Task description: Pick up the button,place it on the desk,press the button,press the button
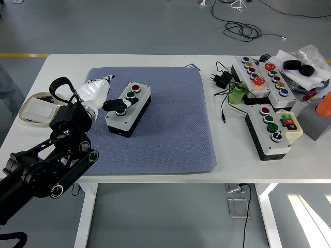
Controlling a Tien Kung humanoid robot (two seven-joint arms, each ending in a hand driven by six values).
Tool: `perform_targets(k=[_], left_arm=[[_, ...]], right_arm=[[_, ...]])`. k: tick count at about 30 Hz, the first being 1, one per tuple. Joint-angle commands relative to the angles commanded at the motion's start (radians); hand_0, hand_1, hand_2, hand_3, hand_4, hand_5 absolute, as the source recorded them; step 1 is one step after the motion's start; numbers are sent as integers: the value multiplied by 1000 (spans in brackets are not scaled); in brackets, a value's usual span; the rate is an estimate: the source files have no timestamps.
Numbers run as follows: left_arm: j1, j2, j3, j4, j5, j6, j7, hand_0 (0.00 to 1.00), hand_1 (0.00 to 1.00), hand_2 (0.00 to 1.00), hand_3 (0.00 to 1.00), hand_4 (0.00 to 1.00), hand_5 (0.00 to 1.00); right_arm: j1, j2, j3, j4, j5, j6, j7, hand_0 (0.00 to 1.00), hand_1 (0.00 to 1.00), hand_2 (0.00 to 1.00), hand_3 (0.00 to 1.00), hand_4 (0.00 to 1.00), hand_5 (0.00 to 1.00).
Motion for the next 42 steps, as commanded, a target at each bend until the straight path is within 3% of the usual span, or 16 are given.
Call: perform_targets(k=[10, 11, 16, 17, 20, 28, 29, 36, 42], left_arm=[[-19, -40, 13, 42, -28, 17, 0, 926, 998, 998, 998, 998, 800], [-23, -44, 14, 50, -25, 15, 0, 839, 998, 998, 998, 998, 743], [-45, -66, 15, 106, -7, -13, 0, 839, 998, 998, 998, 998, 743], [-47, -72, 15, 116, -3, -14, 0, 822, 998, 998, 998, 998, 681], [-50, -84, 18, 137, 1, -15, 0, 822, 998, 998, 998, 998, 681], [-57, -122, 20, 224, 93, 21, 0, 815, 998, 998, 998, 998, 672], [-57, -125, 19, 232, 102, 22, 0, 798, 998, 998, 998, 998, 578], [-64, -152, 32, 314, 169, 40, 0, 798, 998, 998, 998, 998, 548], [-69, -159, 36, 332, 229, 52, 0, 771, 978, 998, 998, 989, 505]], right_arm=[[2, -1, -3, 0, 5, 0, 1, 787, 797, 817, 751, 412, 479], [2, -1, -3, 0, 4, 0, 1, 787, 797, 817, 751, 412, 479], [4, -2, -2, 0, -1, 0, 0, 787, 797, 817, 751, 412, 479], [5, -3, -2, 0, -3, 1, 0, 787, 797, 817, 751, 412, 479], [5, -4, 0, 0, -6, 0, 0, 787, 797, 817, 751, 412, 479], [6, -4, -1, 0, -5, -1, 1, 787, 797, 817, 751, 412, 479], [6, -4, -1, 0, -6, -1, 1, 787, 797, 817, 751, 412, 479], [6, -4, -3, 0, -10, 0, -1, 787, 797, 817, 751, 412, 479], [6, -4, -4, 0, -6, -1, 1, 787, 797, 817, 751, 412, 479]])
